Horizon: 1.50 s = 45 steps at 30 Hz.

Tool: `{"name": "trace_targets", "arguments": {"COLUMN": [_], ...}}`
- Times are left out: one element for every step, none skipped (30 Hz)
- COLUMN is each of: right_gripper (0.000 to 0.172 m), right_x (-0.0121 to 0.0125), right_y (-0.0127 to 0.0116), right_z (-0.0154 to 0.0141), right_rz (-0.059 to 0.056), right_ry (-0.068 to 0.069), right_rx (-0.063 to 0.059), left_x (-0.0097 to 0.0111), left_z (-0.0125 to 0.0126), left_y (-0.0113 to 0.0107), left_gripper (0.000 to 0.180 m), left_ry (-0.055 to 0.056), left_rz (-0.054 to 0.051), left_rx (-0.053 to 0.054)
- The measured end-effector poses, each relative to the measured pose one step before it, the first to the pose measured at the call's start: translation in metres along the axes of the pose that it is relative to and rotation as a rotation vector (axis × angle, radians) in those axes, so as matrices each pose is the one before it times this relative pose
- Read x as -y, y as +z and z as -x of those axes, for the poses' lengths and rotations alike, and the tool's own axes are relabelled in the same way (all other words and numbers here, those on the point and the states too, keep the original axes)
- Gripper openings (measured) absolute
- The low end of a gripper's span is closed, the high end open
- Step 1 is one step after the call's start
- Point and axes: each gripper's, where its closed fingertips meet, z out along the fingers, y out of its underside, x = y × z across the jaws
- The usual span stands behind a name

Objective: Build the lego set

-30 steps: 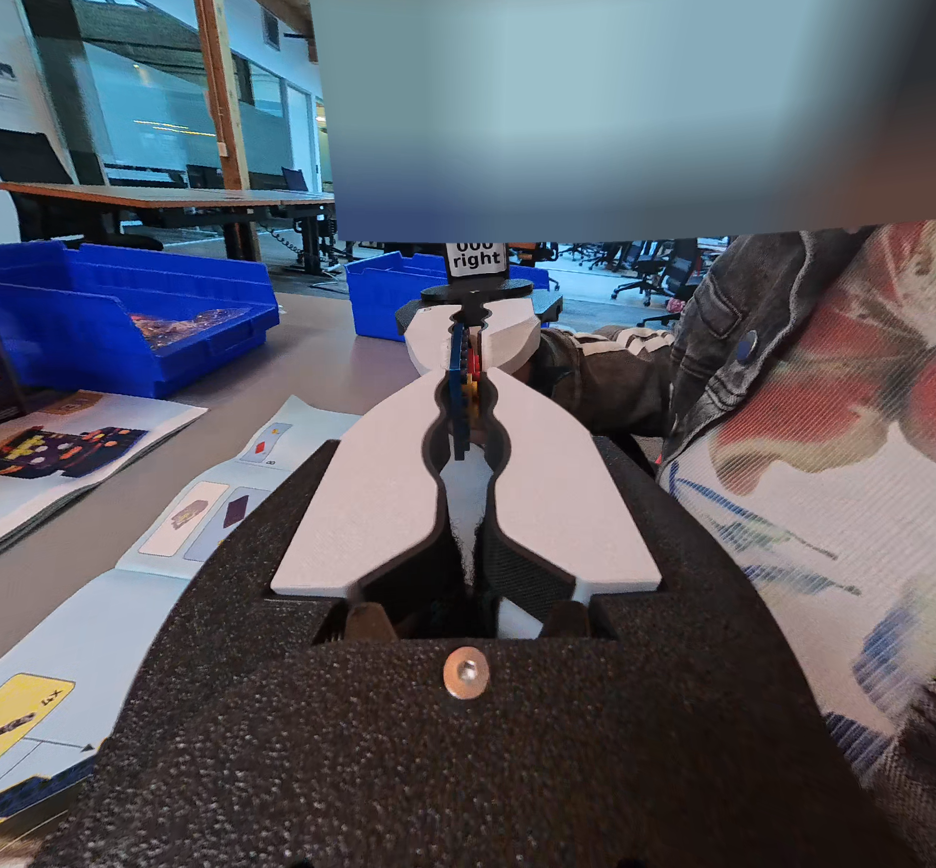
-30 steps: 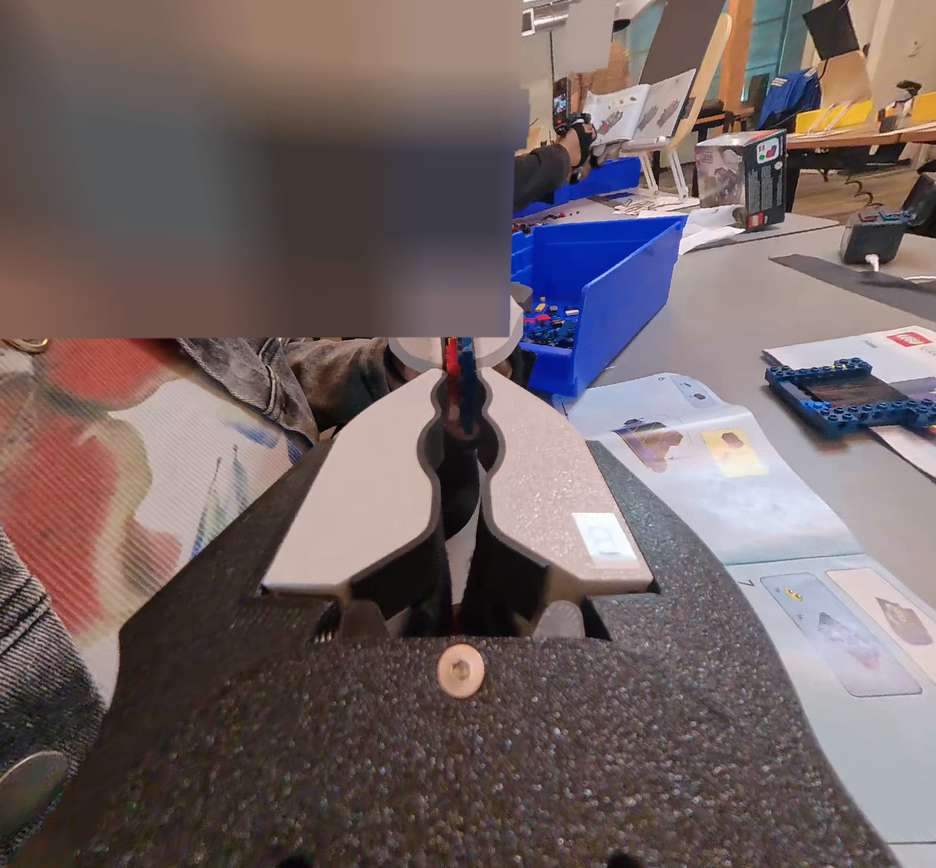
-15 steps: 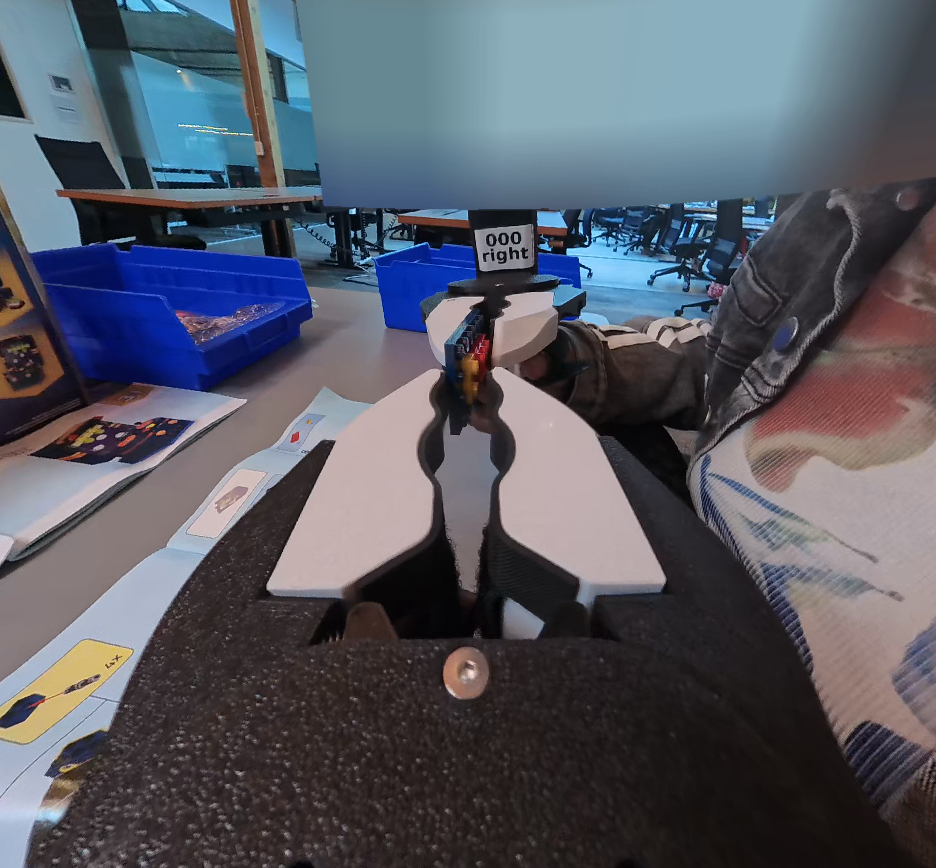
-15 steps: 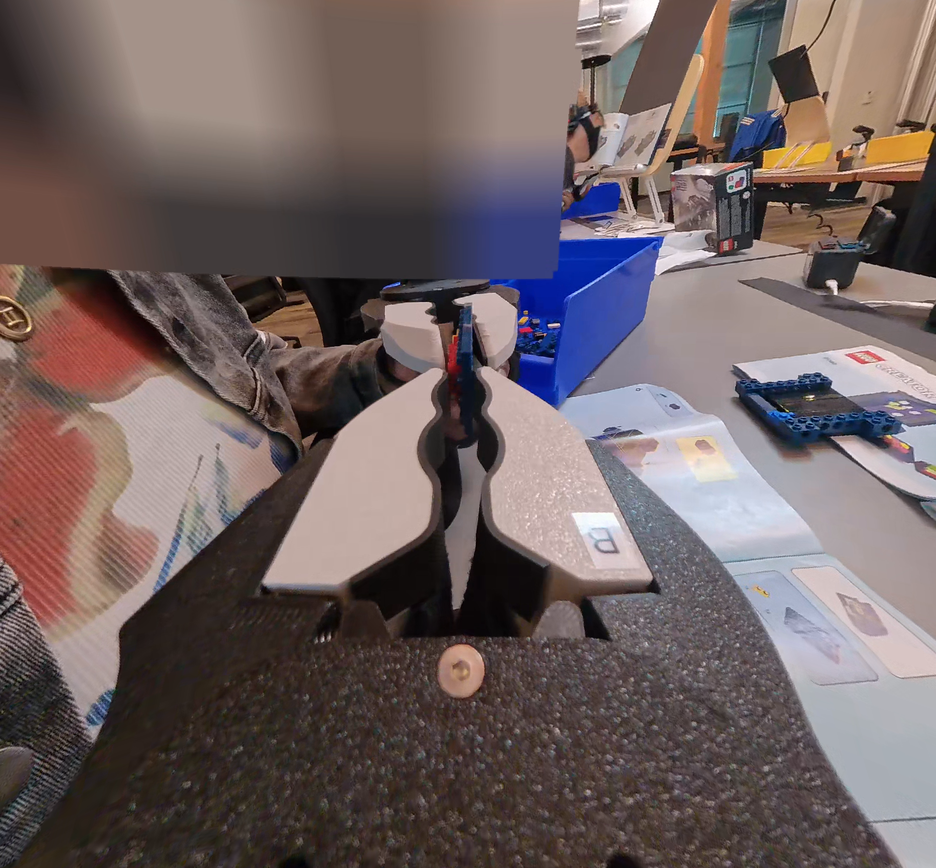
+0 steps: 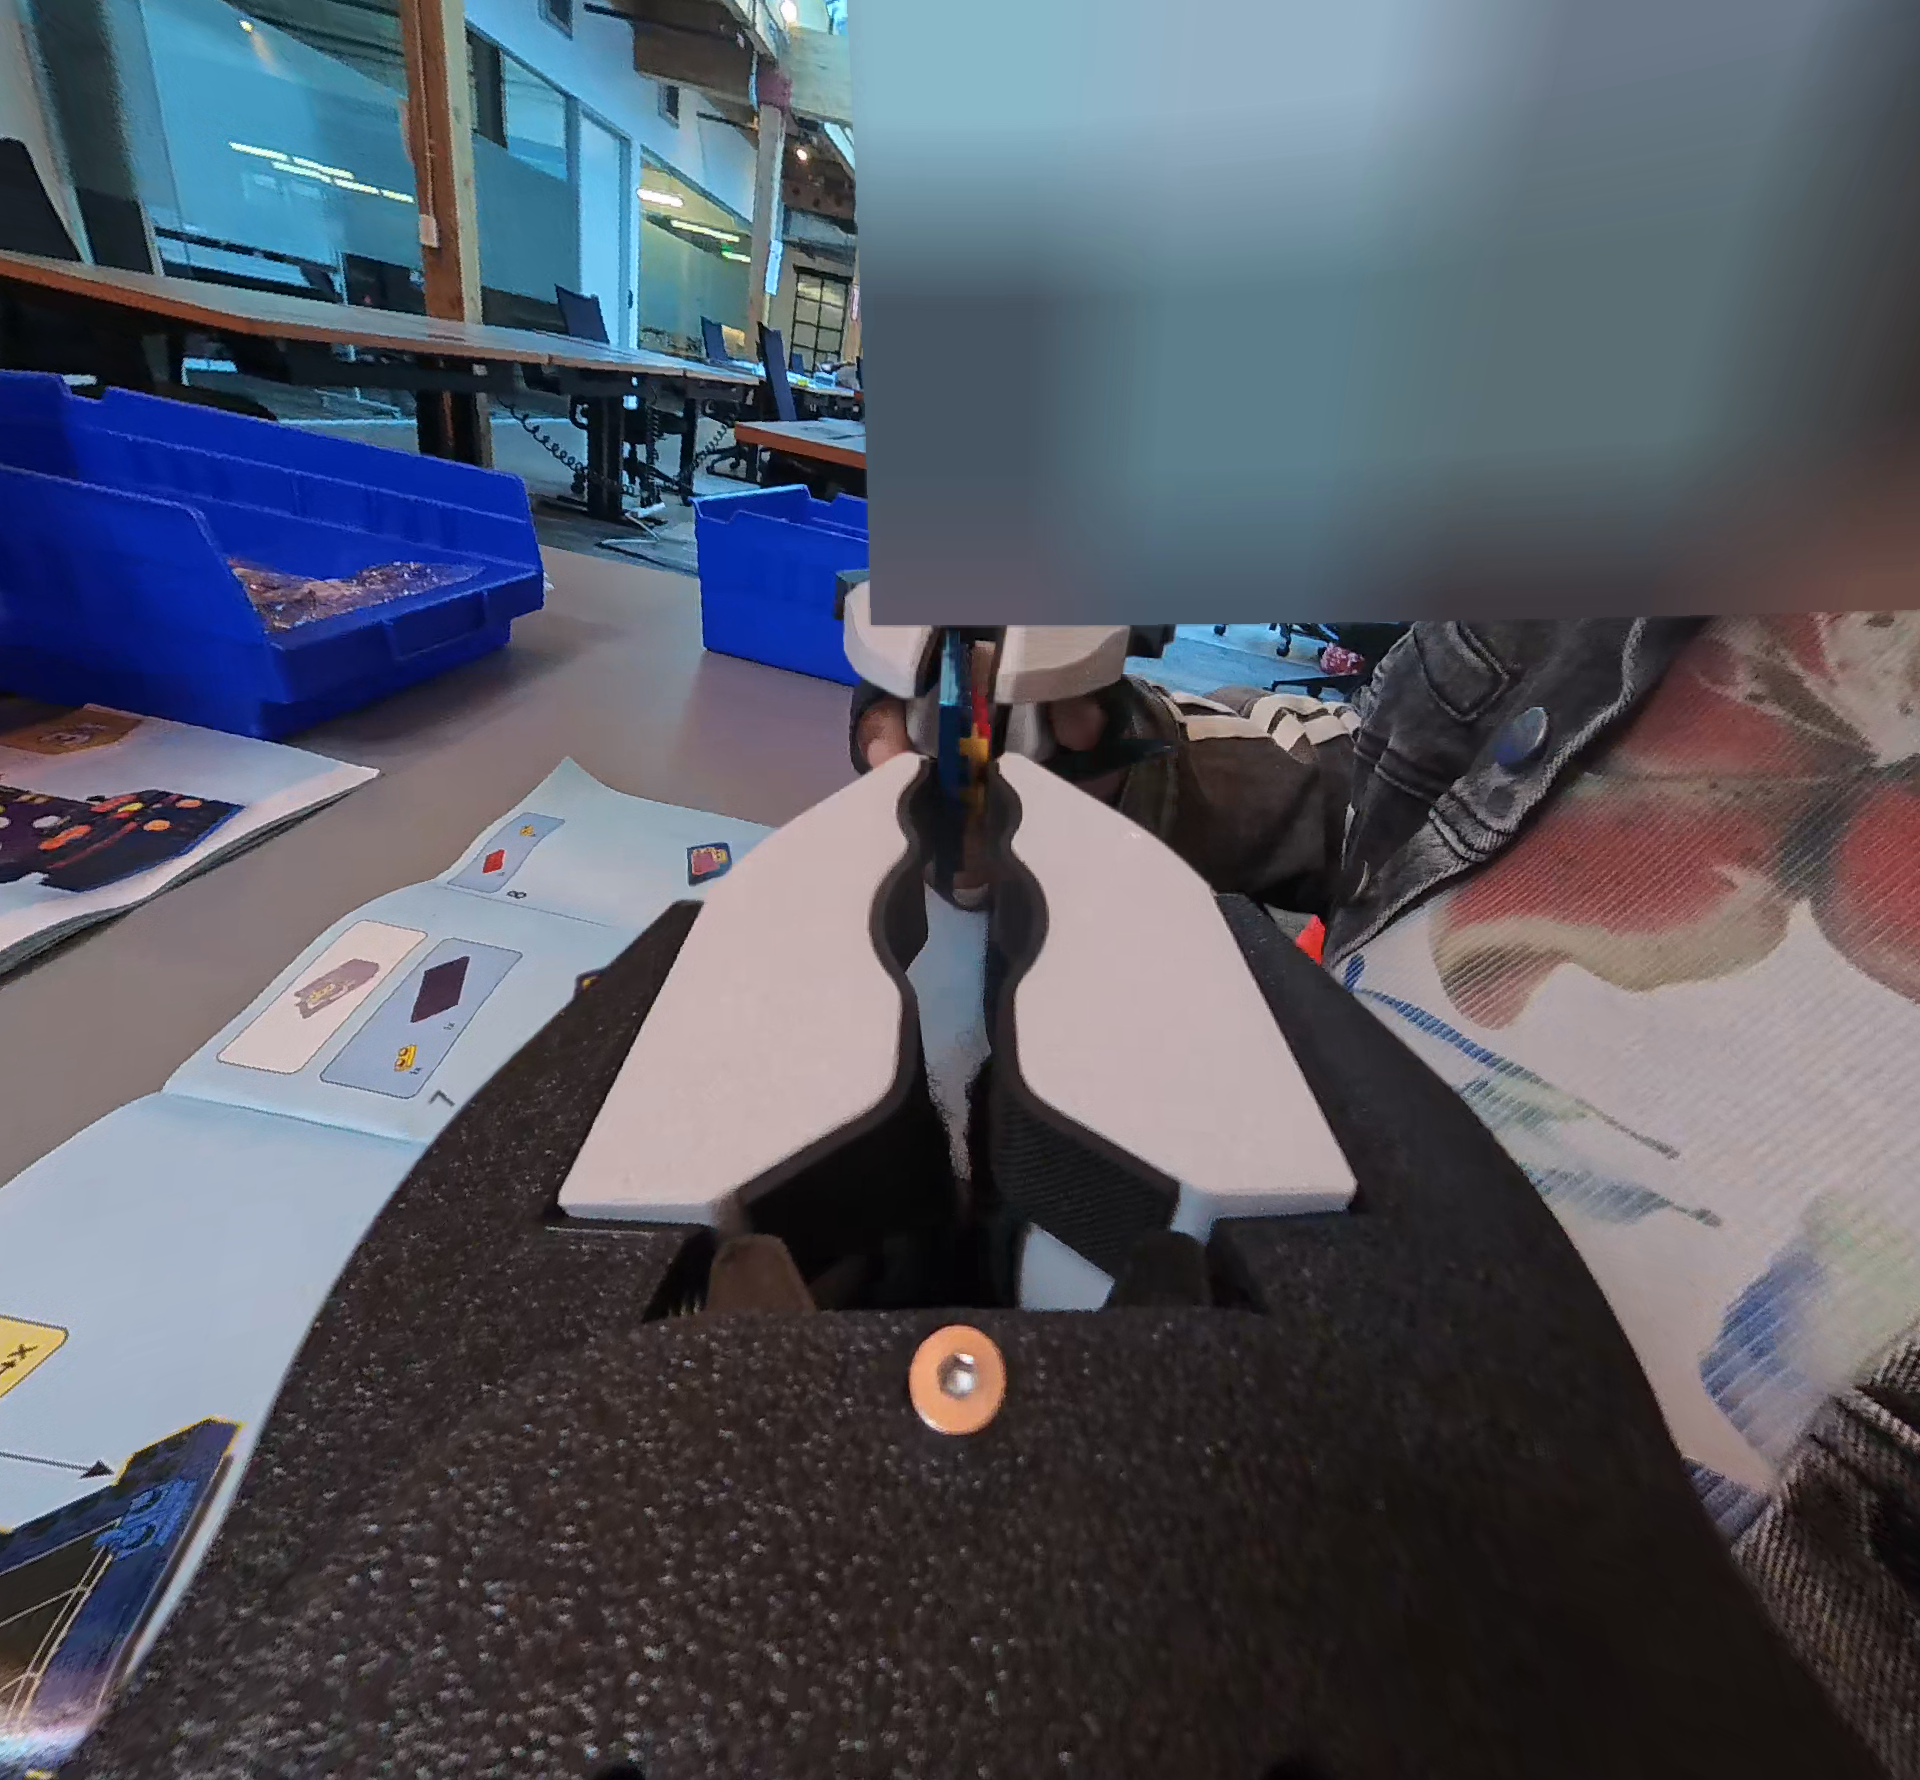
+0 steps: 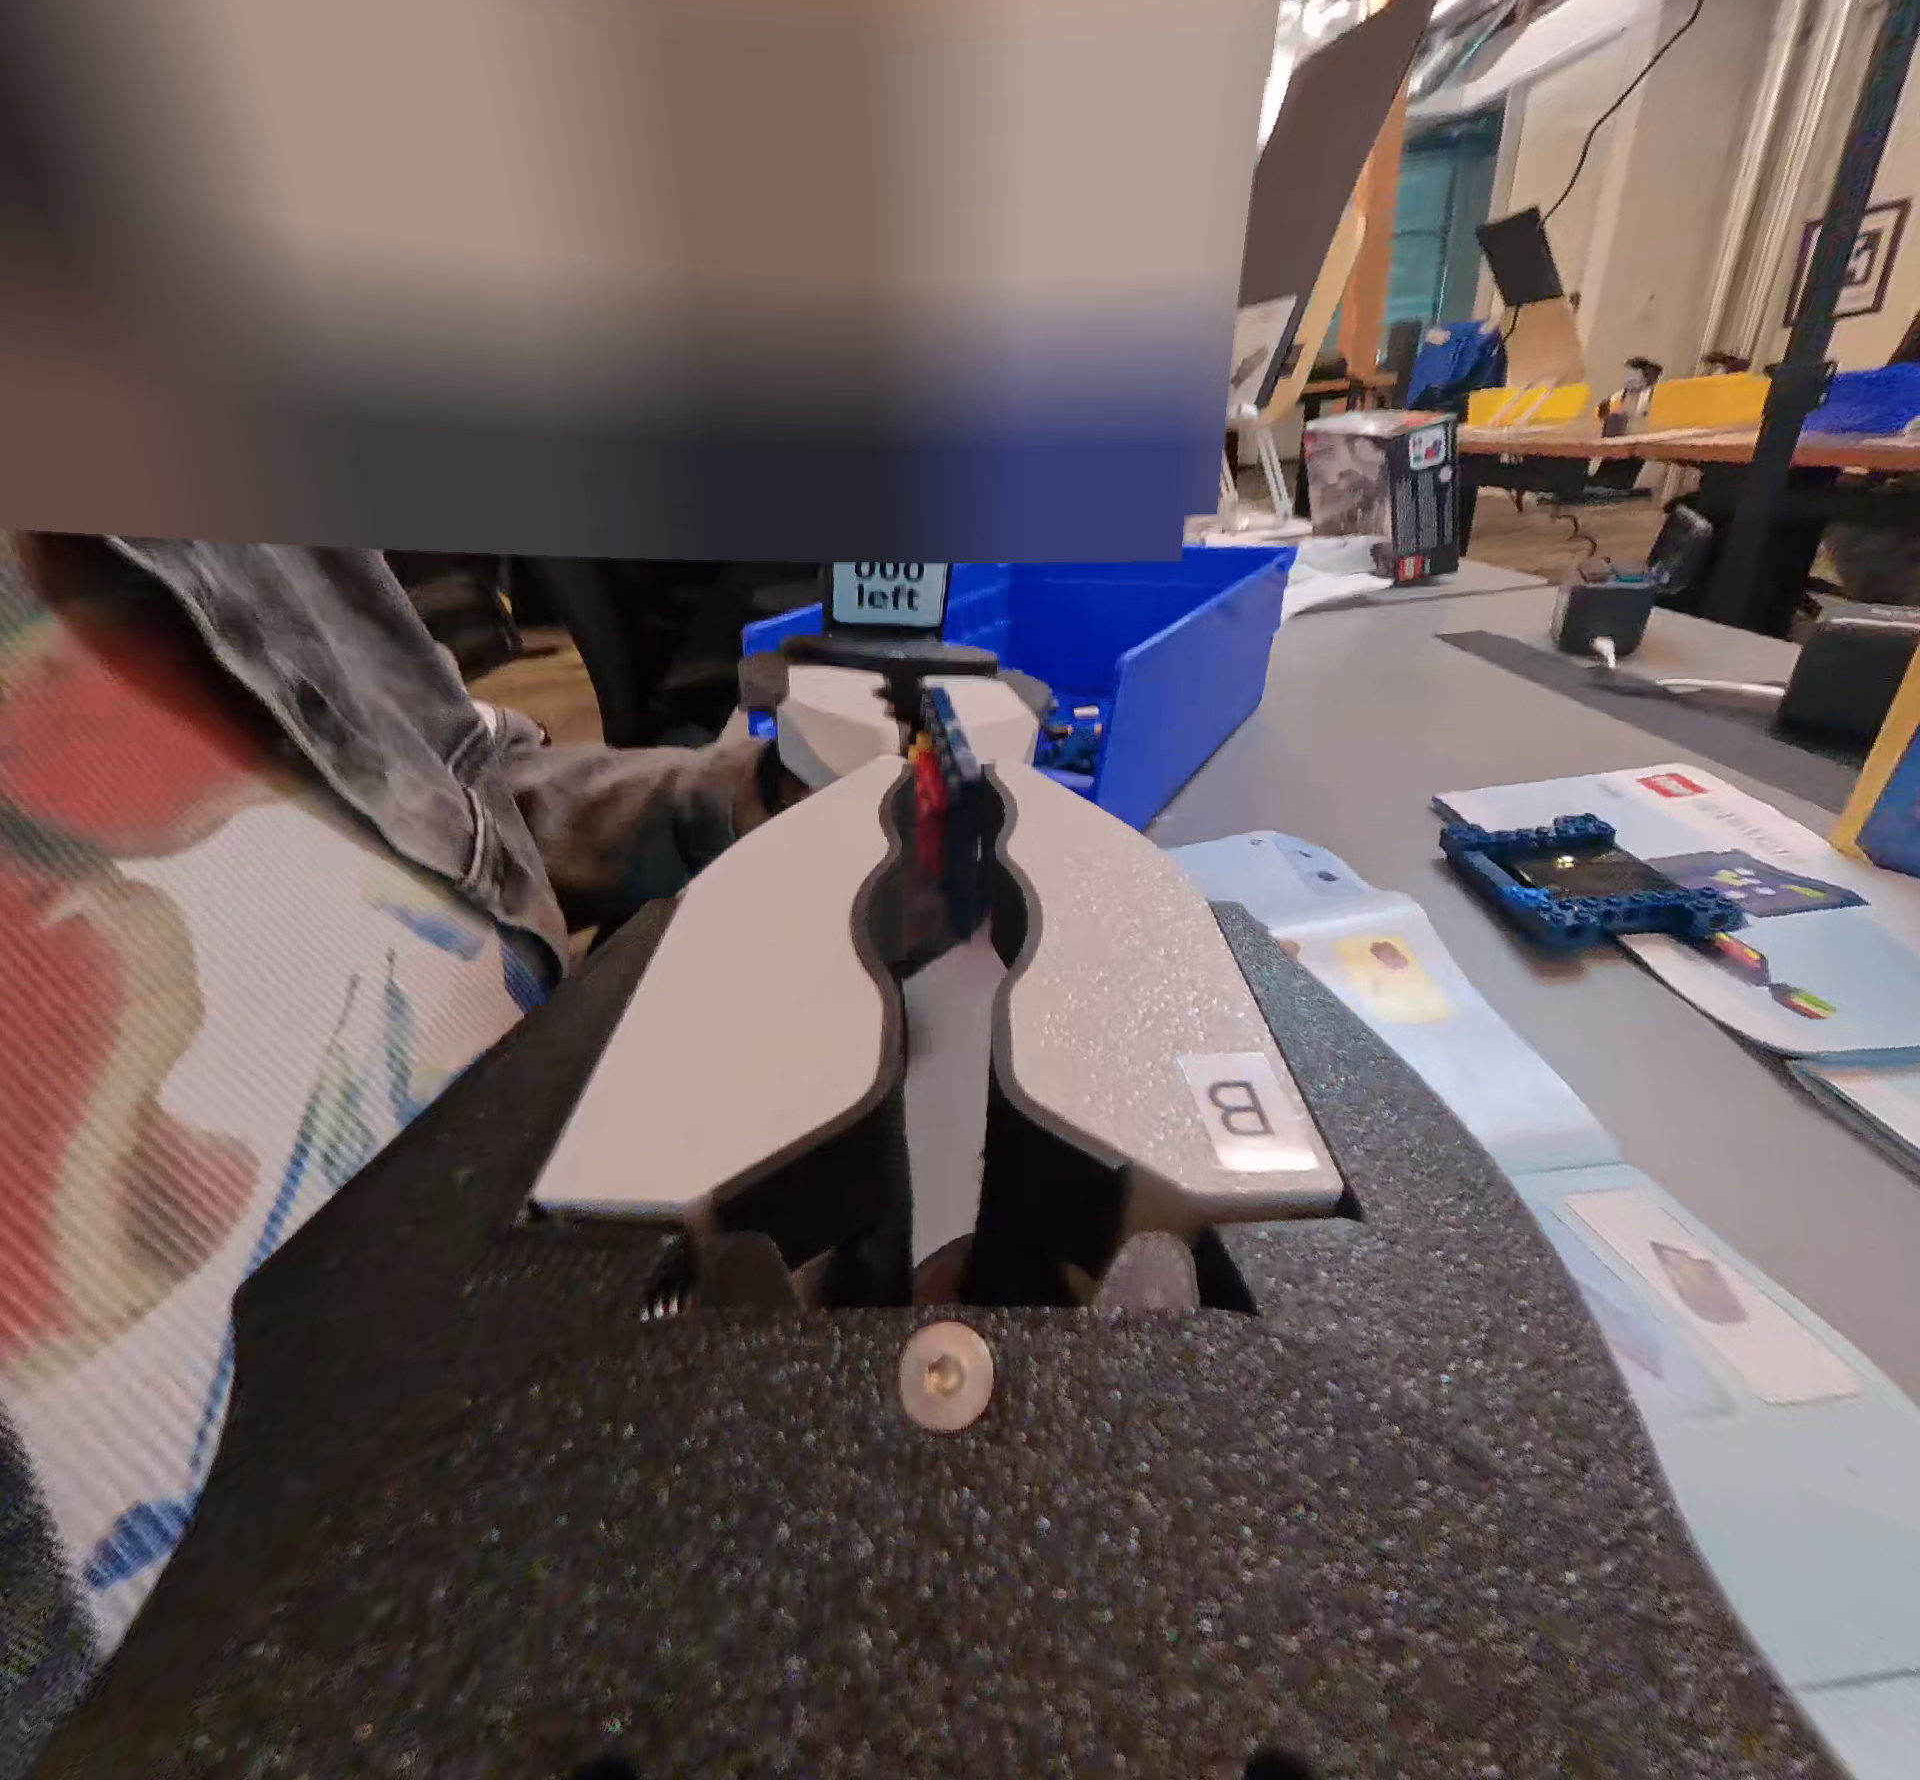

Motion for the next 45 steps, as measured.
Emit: {"name": "trace_targets", "arguments": {"right_gripper": [0.011, 0.013, 0.013, 0.013, 0.011, 0.01, 0.01, 0.01, 0.01, 0.011, 0.011, 0.011, 0.011, 0.011, 0.011, 0.011, 0.011, 0.011, 0.01, 0.011, 0.01, 0.009, 0.01, 0.017, 0.019, 0.015, 0.013, 0.013, 0.013, 0.01, 0.009, 0.008, 0.008, 0.009, 0.008, 0.008, 0.008, 0.008, 0.008, 0.008, 0.008, 0.008, 0.008, 0.008, 0.008], "right_x": [-0.00176, -0.00246, -0.00173, -0.00139, -0.00043, 0.00038, -0.00045, -0.00036, 0.00037, 0.00012, -0.00073, -0.00085, -0.00045, -0.00031, -0.00054, -0.00116, -0.00101, 0.00017, 0.0004, -0.00027, -0.00002, 0.001, 0.00281, 0.00353, 0.00119, -0.00135, -0.00274, -0.00293, -0.00201, -0.00072, -0.00093, -0.0003, 0.00209, 0.00368, 0.00331, 0.00119, -0.00215, -0.00506, -0.00532, -0.00345, -0.00162, -0.00083, -0.00098, -0.00169, -0.00149], "right_y": [0.00097, 0.00107, 0.00093, 0.00092, 0.00022, -0.00042, -0.00038, -0.00036, -0.00014, -0.00008, 0.00008, 0.00026, 0.00025, 0.00009, -0.00012, -0.00026, 0.00004, 0.00013, 0.0004, 0.00082, 0.00091, 0.0003, -0.00092, -0.00185, -0.00194, -0.00083, 0.00055, 0.00144, 0.0014, 0.0003, -0.00052, -0.00059, -0.00101, -0.00174, -0.00195, -0.00144, -0.00097, -0.00038, -0.00011, -0.00008, -0.00034, -0.00039, -0.00027, 0.0002, 0.00092], "right_z": [0.00055, 0.00068, 0.00033, 0.00103, 0.00124, 0.00009, -0.00121, -0.0012, -0.00035, -0.00012, -0.00028, -0.0004, 0.00012, -0.00011, -0.00062, -0.00111, -0.00065, 0.0, -0.0008, -0.00193, -0.00146, -0.00056, -0.0003, -0.00184, -0.00179, -0.00135, -0.00107, 0.00022, 0.00113, -0.00032, -0.0014, -0.00046, 0.00062, 0.00213, 0.00313, 0.00205, -0.00055, -0.00295, -0.00319, -0.00182, -0.00094, -0.00091, -0.00115, -0.00067, 0.00014], "right_rz": [0.0125, 0.0177, 0.011, 0.0074, 0.0015, -0.0021, 0.0018, -0.0036, -0.011, -0.0079, 0.0005, 0.004, 0.0021, 0.0016, 0.0014, 0.0043, 0.0034, -0.0045, -0.0056, 0.0003, -0.0027, -0.013, -0.0269, -0.0305, -0.0111, 0.008, 0.0164, 0.0193, 0.0127, 0.0046, 0.0058, -0.0009, -0.0212, -0.0357, -0.037, -0.0261, -0.0077, 0.0116, 0.0176, 0.0095, 0.0044, 0.0047, 0.0091, 0.0138, 0.0109], "right_ry": [-0.0081, -0.0099, -0.0048, -0.0003, 0.0018, 0.0007, 0.0009, 0.0089, 0.0187, 0.0181, 0.0074, -0.002, -0.0019, 0.0008, -0.0025, 0.0013, 0.0089, 0.0166, 0.0337, 0.0599, 0.0674, 0.0536, 0.0437, 0.0357, 0.0188, 0.0013, -0.0054, -0.0033, 0.0032, 0.0106, 0.0196, 0.0399, 0.0681, 0.1009, 0.1343, 0.1422, 0.1129, 0.0735, 0.0517, 0.044, 0.0352, 0.0181, 0.0051, 0.0009, 0.0014], "right_rx": [-0.0011, 0.0003, -0.0001, 0.0062, 0.0081, -0.0029, -0.0134, -0.0102, 0.0019, 0.006, 0.0031, -0.0007, -0.0002, 0.0004, -0.0008, -0.0027, -0.0007, 0.0063, 0.0073, 0.0108, 0.0213, 0.0277, 0.0204, 0.0014, -0.0042, -0.0063, -0.0095, -0.0008, 0.0067, -0.0017, -0.0057, 0.006, 0.0221, 0.0443, 0.0609, 0.0578, 0.037, 0.0119, 0.0014, 0.0046, 0.0046, -0.002, -0.0091, -0.0096, -0.0044], "left_x": [0.00005, -0.00073, -0.00069, -0.00001, -0.00024, 0.00031, -0.00037, -0.00051, 0.00039, 0.00041, -0.00056, -0.00085, -0.00017, -0.00009, -0.00028, -0.00129, -0.00124, 0.00016, 0.00086, 0.0001, 0.00043, 0.00124, 0.00341, 0.00312, 0.0002, -0.00061, -0.00126, -0.00285, -0.00212, -0.00057, 0.00022, 0.00056, 0.0008, 0.00075, -0.00121, -0.00269, -0.00349, -0.00255, -0.00195, -0.0015, -0.00009, 0.00148, 0.00128, 0.00032, 0.00123], "left_z": [-0.00046, -0.00013, -0.00021, -0.00057, -0.00111, -0.00022, 0.0009, 0.00108, 0.0, -0.00012, 0.00034, 0.00044, -0.00036, 0.00001, 0.00049, 0.00088, 0.00079, -0.00019, 0.00093, 0.00197, 0.00182, 0.00097, -0.00007, 0.00148, 0.00054, 0.00068, 0.00139, 0.00042, -0.00034, 0.00102, 0.00118, -0.00118, -0.0046, -0.00201, 0.00115, 0.00272, 0.00269, 0.00099, -0.00132, -0.00307, -0.00488, -0.0044, -0.00032, 0.00148, 0.00152], "left_y": [0.00007, -0.0002, 0.00026, 0.00079, 0.00075, 0.00052, 0.00049, 0.00033, 0.00023, 0.00025, -0.00003, -0.00023, -0.0004, -0.00025, 0.0003, 0.0004, 0.0, -0.00008, 0.00007, -0.00051, -0.00067, 0.00005, -0.00052, -0.0018, -0.00142, -0.00004, 0.00107, 0.00165, 0.0015, 0.00031, -0.00037, -0.0005, 0.00004, 0.00023, -0.0004, -0.00077, -0.00049, 0.00032, 0.00111, 0.00161, 0.00127, 0.00043, -0.00063, -0.00148, -0.00164], "left_gripper": [0.007, 0.007, 0.007, 0.007, 0.007, 0.007, 0.007, 0.008, 0.008, 0.008, 0.008, 0.008, 0.008, 0.008, 0.008, 0.008, 0.008, 0.008, 0.008, 0.007, 0.007, 0.007, 0.007, 0.007, 0.007, 0.007, 0.007, 0.007, 0.007, 0.007, 0.008, 0.01, 0.021, 0.041, 0.056, 0.064, 0.068, 0.07, 0.069, 0.065, 0.06, 0.054, 0.049, 0.041, 0.036], "left_ry": [0.0018, 0.0029, -0.0033, 0.002, 0.0047, 0.0083, 0.0197, 0.0378, 0.0309, 0.0231, 0.0096, 0.0058, 0.0052, 0.0058, 0.0028, -0.0095, -0.0202, -0.034, -0.051, -0.0611, -0.0792, -0.1019, -0.1032, -0.0913, -0.0471, -0.0117, 0.0137, 0.021, 0.0098, 0.0037, 0.0067, 0.0309, 0.0662, 0.0985, 0.143, 0.1753, 0.1823, 0.1543, 0.106, 0.0429, -0.0087, -0.0327, -0.0359, -0.0252, -0.0212], "left_rz": [-0.0018, 0.0047, 0.006, 0.0004, 0.0018, 0.0013, 0.0069, 0.0065, 0.0012, 0.0003, 0.0041, 0.0039, -0.0012, -0.0003, 0.001, 0.0062, 0.0034, -0.0085, -0.0137, -0.009, -0.013, -0.0233, -0.0429, -0.0384, -0.0089, 0.0039, 0.0121, 0.0239, 0.0177, 0.0035, 0.0012, 0.0076, 0.0148, 0.0243, 0.042, 0.0496, 0.0507, 0.0355, 0.0229, 0.0124, -0.003, -0.0155, -0.0129, -0.0051, -0.0104], "left_rx": [0.0024, 0.0013, -0.0017, -0.0023, -0.0024, 0.0051, 0.0179, 0.025, 0.019, 0.0144, 0.0089, 0.0051, 0.0001, 0.0036, 0.0067, 0.0022, -0.0073, -0.0154, -0.0122, -0.016, -0.0259, -0.0335, -0.0402, -0.0255, -0.0204, -0.0001, 0.0174, 0.0122, 0.004, 0.0097, 0.0102, -0.0003, -0.0117, 0.0218, 0.053, 0.0687, 0.0699, 0.0546, 0.0291, 0.0015, -0.0259, -0.0331, -0.0116, -0.004, -0.002]}}
